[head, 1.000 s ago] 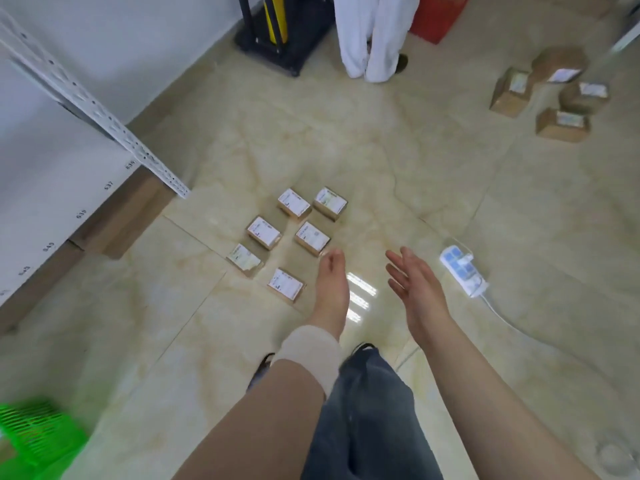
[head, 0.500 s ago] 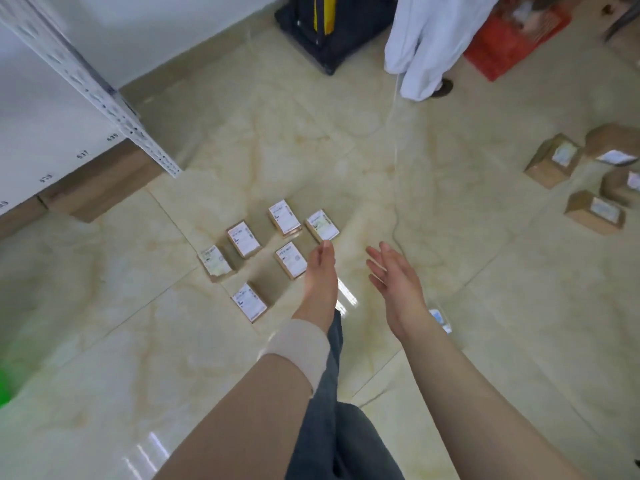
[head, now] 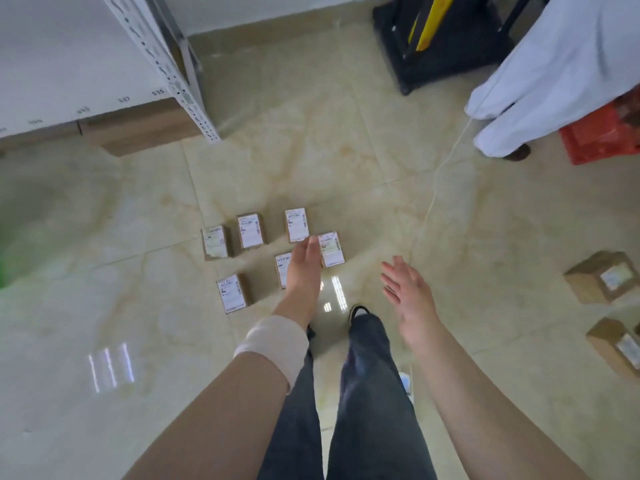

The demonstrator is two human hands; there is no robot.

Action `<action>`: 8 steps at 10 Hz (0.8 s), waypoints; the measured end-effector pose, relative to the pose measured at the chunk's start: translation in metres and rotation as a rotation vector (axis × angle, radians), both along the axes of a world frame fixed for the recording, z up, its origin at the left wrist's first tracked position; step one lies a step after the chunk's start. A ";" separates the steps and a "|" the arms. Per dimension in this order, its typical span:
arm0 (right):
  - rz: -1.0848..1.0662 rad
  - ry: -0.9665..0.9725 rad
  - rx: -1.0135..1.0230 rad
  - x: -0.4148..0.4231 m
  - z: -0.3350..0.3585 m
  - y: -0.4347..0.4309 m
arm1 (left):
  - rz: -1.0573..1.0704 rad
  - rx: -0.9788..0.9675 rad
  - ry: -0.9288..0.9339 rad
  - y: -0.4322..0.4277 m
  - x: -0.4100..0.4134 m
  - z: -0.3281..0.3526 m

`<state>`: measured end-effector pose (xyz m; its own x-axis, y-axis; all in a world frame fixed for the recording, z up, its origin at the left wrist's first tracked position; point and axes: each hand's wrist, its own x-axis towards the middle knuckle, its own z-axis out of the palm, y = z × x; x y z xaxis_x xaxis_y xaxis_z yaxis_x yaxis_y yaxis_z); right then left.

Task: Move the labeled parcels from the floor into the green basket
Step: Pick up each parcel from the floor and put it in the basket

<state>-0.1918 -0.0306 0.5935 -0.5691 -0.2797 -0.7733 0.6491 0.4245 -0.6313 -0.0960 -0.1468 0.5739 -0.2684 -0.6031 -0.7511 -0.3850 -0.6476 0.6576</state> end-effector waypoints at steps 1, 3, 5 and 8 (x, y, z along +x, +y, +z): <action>0.151 -0.005 0.013 -0.032 -0.009 -0.006 | 0.082 -0.001 -0.045 -0.002 -0.009 -0.002; 0.369 0.008 0.042 -0.097 -0.049 -0.013 | 0.310 0.051 0.001 0.017 -0.040 -0.040; 0.489 -0.002 0.103 -0.119 -0.135 -0.002 | 0.270 0.137 -0.129 0.050 -0.056 -0.139; 0.590 -0.002 0.226 -0.108 -0.454 -0.009 | 0.111 0.155 -0.259 0.035 -0.068 -0.437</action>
<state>-0.2996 -0.0397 0.1399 -0.3679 -0.3756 -0.8507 0.2660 0.8341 -0.4833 -0.1643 -0.1118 0.1365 0.0044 -0.4909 -0.8712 -0.4479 -0.7799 0.4372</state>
